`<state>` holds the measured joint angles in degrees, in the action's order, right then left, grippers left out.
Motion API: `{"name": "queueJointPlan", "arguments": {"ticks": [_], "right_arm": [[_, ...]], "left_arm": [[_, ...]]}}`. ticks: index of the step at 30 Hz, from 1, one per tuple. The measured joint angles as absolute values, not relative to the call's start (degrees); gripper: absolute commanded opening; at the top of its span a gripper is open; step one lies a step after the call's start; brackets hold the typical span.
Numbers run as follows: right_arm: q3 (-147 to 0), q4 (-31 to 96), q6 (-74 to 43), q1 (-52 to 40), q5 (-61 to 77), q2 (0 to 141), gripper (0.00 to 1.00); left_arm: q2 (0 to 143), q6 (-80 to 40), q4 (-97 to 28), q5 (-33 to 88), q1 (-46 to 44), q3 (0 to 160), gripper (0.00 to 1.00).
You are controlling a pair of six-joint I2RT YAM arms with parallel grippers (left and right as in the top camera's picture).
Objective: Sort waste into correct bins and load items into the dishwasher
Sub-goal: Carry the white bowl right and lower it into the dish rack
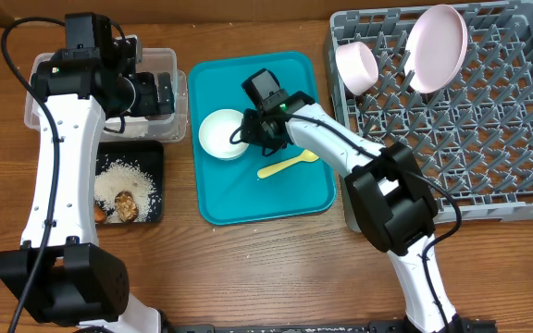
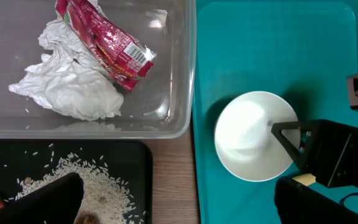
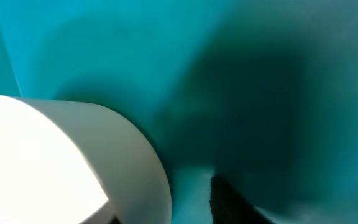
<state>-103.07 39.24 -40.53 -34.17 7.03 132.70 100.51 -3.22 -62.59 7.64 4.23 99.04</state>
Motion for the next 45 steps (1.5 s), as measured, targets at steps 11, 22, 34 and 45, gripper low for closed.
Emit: {"name": "queueJointPlan", "arguments": {"ticks": [11, 22, 34, 45], "right_arm": [[-103.07, 41.74, -36.88, -33.71, 6.55, 131.85, 0.04], [-103.07, 55.4, -34.28, -32.71, -12.62, 119.79, 0.04], [-103.15, 68.31, -34.2, -31.11, -69.28, 104.27, 0.04], [-93.91, 65.14, -31.79, -22.98, -77.19, 105.45, 0.04]], "left_arm": [[100.51, -3.25, -62.59, 7.64, 4.23, 99.04, 1.0], [100.51, -3.22, -62.57, 7.62, 4.23, 99.04, 1.0], [100.51, -3.25, -62.59, 7.62, 4.23, 99.04, 1.0], [100.51, -3.25, -62.59, 7.64, 4.23, 99.07, 1.0]]}}
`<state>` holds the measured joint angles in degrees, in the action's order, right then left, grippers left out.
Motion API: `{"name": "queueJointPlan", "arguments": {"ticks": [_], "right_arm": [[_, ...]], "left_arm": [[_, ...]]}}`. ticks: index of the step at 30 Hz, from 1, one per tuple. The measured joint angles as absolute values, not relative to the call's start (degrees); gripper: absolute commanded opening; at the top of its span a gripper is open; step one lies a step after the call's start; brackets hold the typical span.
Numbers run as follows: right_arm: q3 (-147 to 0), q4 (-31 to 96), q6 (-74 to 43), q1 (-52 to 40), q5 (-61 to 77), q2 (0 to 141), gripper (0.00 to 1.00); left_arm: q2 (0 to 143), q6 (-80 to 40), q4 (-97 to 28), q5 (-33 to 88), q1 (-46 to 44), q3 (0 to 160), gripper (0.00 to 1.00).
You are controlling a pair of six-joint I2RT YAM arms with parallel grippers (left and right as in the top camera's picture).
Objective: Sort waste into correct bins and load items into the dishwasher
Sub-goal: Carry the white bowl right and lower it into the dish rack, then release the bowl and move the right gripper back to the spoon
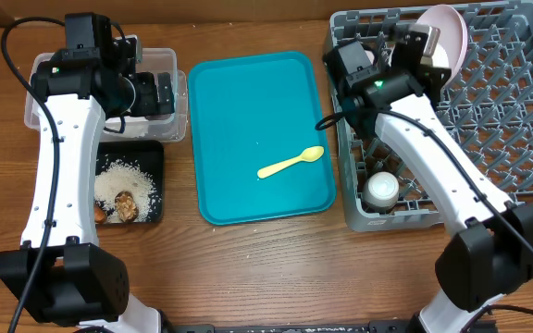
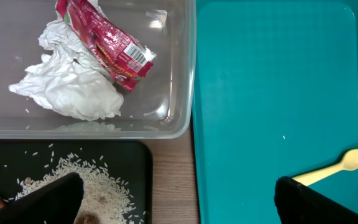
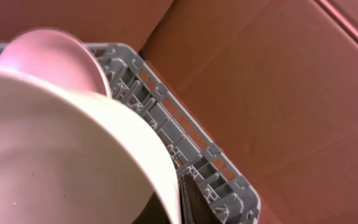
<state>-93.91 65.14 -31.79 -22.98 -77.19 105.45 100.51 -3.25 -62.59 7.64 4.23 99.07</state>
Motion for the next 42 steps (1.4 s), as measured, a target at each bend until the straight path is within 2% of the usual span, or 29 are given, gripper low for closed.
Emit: {"name": "queueJointPlan", "arguments": {"ticks": [6, 14, 24, 39, 42], "right_arm": [[-83.9, 55.42, -29.04, -22.96, -78.5, 107.31, 0.04], [-80.03, 48.73, -28.03, -22.96, -79.2, 107.35, 0.04], [-80.03, 47.37, -28.14, -22.96, -81.78, 113.32, 0.04], [-80.23, 51.33, -28.49, -25.54, -82.06, 113.75, 0.05], [-80.29, 52.07, -28.56, -25.54, -80.77, 113.75, 0.13]], "left_arm": [[100.51, -3.22, -62.59, 7.62, 4.23, 99.07, 1.0], [100.51, -3.22, -62.59, 7.64, 4.23, 99.07, 1.0], [100.51, -3.25, -62.59, 7.64, 4.23, 99.07, 1.0], [100.51, -3.25, -62.59, 7.64, 4.23, 99.07, 1.0], [100.51, -3.25, -62.59, 7.64, 4.23, 99.04, 1.0]]}}
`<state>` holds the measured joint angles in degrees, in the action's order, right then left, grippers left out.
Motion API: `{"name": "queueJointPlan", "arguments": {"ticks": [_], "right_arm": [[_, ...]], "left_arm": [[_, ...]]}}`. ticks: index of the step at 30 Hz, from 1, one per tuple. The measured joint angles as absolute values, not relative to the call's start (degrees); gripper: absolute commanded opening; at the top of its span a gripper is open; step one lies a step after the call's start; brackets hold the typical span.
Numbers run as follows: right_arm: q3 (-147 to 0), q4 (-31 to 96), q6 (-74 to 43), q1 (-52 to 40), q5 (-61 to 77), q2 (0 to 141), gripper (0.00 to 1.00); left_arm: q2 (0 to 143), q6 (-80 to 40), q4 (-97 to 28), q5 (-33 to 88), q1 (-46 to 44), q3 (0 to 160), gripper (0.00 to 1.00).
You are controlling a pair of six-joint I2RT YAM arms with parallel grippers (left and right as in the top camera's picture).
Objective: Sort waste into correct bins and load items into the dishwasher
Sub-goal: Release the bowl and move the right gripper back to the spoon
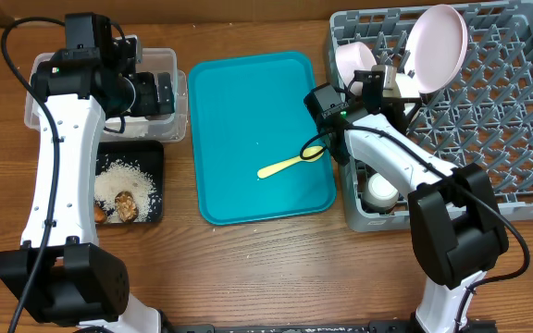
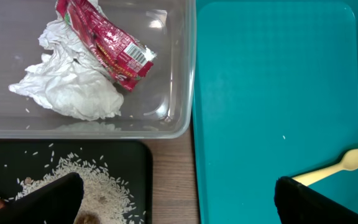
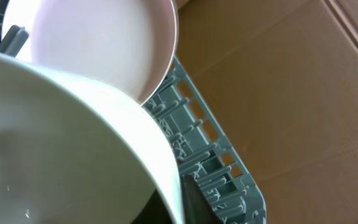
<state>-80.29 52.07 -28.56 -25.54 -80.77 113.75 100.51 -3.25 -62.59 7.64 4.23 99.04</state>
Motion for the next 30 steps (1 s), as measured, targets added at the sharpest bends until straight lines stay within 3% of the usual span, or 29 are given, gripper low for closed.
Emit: {"name": "queueJointPlan", "arguments": {"ticks": [3, 9, 10, 12, 15, 20, 30], "right_arm": [[-80.25, 52.64, -28.27, -25.58, -77.78, 113.95, 0.2], [-80.23, 53.23, -28.01, -25.58, -74.96, 114.3, 0.22], [-80.23, 53.25, -28.01, -25.58, -74.98, 114.34, 0.42], [-80.23, 53.41, -27.99, -25.61, -75.26, 114.39, 0.64], [-80.2, 53.58, -27.66, -25.82, -76.16, 114.39, 0.74], [-80.2, 52.99, -27.57, -29.32, -78.11, 114.39, 0.81], [-81.49, 52.16, -27.73, -36.12, -71.18, 113.1, 0.83]], "left_arm": [[100.51, -3.25, -62.59, 7.62, 4.23, 99.04, 1.0], [100.51, -3.25, -62.59, 7.64, 4.23, 99.04, 1.0], [100.51, -3.25, -62.59, 7.64, 4.23, 99.07, 1.0], [100.51, -3.25, -62.59, 7.62, 4.23, 99.04, 1.0], [100.51, -3.25, -62.59, 7.64, 4.23, 99.04, 1.0], [100.51, -3.25, -62.59, 7.64, 4.23, 99.07, 1.0], [100.51, -3.25, -62.59, 7.64, 4.23, 99.04, 1.0]]}}
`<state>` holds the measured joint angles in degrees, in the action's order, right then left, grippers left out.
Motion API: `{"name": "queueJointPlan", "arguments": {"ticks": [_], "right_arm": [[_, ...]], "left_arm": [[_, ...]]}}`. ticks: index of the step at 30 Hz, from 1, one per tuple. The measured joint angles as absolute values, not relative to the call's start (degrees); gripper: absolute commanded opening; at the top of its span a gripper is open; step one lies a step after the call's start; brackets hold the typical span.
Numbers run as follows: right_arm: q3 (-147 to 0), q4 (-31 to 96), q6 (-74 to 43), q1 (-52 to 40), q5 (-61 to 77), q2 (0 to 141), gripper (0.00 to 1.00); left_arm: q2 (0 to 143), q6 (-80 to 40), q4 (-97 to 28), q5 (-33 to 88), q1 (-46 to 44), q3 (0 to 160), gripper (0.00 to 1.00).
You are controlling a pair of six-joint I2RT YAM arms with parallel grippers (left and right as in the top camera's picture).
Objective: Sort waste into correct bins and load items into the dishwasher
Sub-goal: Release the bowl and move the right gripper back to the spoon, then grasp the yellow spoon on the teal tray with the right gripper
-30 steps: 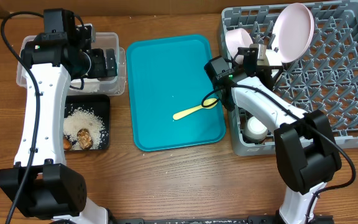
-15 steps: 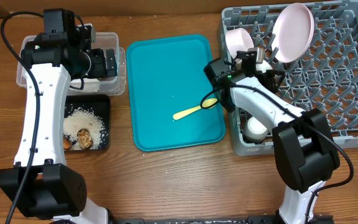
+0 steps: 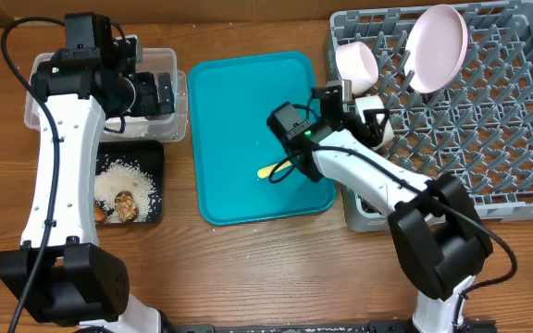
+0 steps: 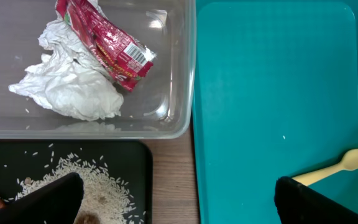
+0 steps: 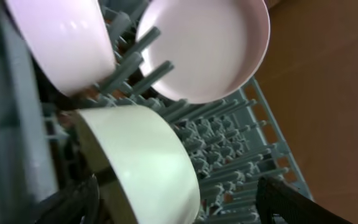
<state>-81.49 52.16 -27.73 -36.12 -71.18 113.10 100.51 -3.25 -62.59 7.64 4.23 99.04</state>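
A white bowl (image 3: 376, 126) (image 5: 143, 158) stands on edge among the prongs at the left end of the grey dishwasher rack (image 3: 489, 120), below a pink cup (image 3: 357, 63) and near a pink plate (image 3: 438, 35). My right gripper (image 3: 348, 104) (image 5: 179, 208) is open just left of the bowl, at the rack's left edge, and holds nothing. A yellow spoon (image 3: 278, 167) (image 4: 335, 167) lies on the teal tray (image 3: 239, 102), partly under the right arm. My left gripper (image 3: 151, 92) (image 4: 179, 202) hangs open over the bins.
A clear bin (image 4: 173, 127) at the back left holds white tissue (image 4: 73, 87) and a red wrapper (image 4: 107, 46). In front of it a black tray (image 3: 155, 208) holds rice and food scraps. The rack fills the table's right side.
My right gripper was shut on the white bowl at the rack's left edge. Now the bowl stands in the rack and the gripper is open, drawn back toward the tray. The left arm is unchanged.
First my right gripper was at the white bowl on the teal tray. Then the bowl was off the tray, held over the rack near the pink cup, then lower at the rack's left end. Now it stands in the rack, released. The spoon stayed on the tray.
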Motion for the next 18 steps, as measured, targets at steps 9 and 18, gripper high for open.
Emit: {"name": "queueJointPlan", "arguments": {"ticks": [9, 18], "right_arm": [[-88.27, 51.66, -27.09, -37.1, -48.62, 102.26, 0.79], [-88.53, 48.49, -39.99, -38.7, -6.55, 105.1, 0.72]], "left_arm": [[100.51, -3.25, -62.57, 7.62, 4.23, 99.04, 1.0], [100.51, -3.22, -62.59, 7.62, 4.23, 99.07, 1.0]]}}
